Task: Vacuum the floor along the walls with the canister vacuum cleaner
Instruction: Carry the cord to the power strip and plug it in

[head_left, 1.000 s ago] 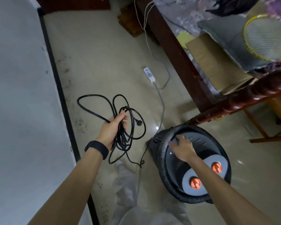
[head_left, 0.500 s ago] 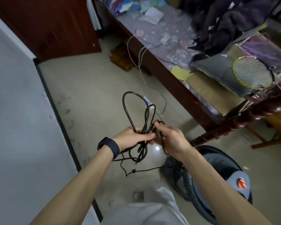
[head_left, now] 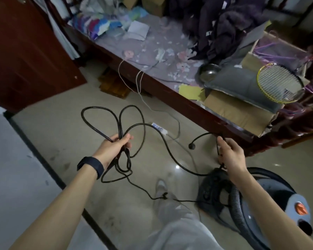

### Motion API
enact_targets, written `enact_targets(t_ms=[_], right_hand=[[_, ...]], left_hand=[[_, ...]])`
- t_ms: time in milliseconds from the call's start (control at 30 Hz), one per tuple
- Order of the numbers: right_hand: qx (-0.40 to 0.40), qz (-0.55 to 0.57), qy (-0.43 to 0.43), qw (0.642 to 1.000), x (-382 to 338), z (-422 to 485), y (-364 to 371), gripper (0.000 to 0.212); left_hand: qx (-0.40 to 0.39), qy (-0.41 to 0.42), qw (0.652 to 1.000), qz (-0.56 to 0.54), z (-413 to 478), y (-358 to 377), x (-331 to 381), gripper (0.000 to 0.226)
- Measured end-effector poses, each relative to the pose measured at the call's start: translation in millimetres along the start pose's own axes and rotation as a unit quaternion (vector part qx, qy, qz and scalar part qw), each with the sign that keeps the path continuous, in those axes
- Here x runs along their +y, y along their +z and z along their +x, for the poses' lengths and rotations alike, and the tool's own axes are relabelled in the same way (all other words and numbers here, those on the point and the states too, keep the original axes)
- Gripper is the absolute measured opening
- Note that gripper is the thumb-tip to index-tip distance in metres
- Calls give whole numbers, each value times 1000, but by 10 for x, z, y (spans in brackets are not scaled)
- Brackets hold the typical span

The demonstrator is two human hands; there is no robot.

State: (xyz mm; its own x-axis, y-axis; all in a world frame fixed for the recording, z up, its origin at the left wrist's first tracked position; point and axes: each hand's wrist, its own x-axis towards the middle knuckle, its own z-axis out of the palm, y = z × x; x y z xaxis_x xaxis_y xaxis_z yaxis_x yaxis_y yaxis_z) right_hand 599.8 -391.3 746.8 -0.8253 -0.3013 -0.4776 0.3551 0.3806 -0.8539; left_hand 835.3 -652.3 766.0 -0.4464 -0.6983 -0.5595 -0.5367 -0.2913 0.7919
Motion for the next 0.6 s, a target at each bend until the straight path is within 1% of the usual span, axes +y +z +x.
enact_targets(t_ms=[67,100,167,267,333,400,433,500,600], right_hand=[[3,-71,-20,997,-115,81,281,38],[-5,-83,-24,996,-193,112,442,40],[-31,-48,5,998,-372,184,756,39],[-38,43,65,996,-621,285,1144,50],[-22,58,66,996,-724,356,1338,54],[-13,23,33,999,-795,413,1525,54],[-15,2,19,1000,-831,430,1644,54],[-5,-18,13,1000,-836,442,1878,44],[33,-7,26,999,-817,427,2224,33]], left_hand=[[-12,5,999,33,236,-176,107,21],[-10,6,999,40,351,-257,178,20],[1,4,999,34,576,-435,322,21],[27,-8,999,36,912,-725,462,29],[50,-19,999,8,1161,-927,510,29],[61,-23,998,2,1397,-1122,601,28],[52,-21,998,15,1518,-1208,643,28],[17,-6,998,52,1737,-1346,704,27],[-72,23,992,102,2028,-1470,889,20]])
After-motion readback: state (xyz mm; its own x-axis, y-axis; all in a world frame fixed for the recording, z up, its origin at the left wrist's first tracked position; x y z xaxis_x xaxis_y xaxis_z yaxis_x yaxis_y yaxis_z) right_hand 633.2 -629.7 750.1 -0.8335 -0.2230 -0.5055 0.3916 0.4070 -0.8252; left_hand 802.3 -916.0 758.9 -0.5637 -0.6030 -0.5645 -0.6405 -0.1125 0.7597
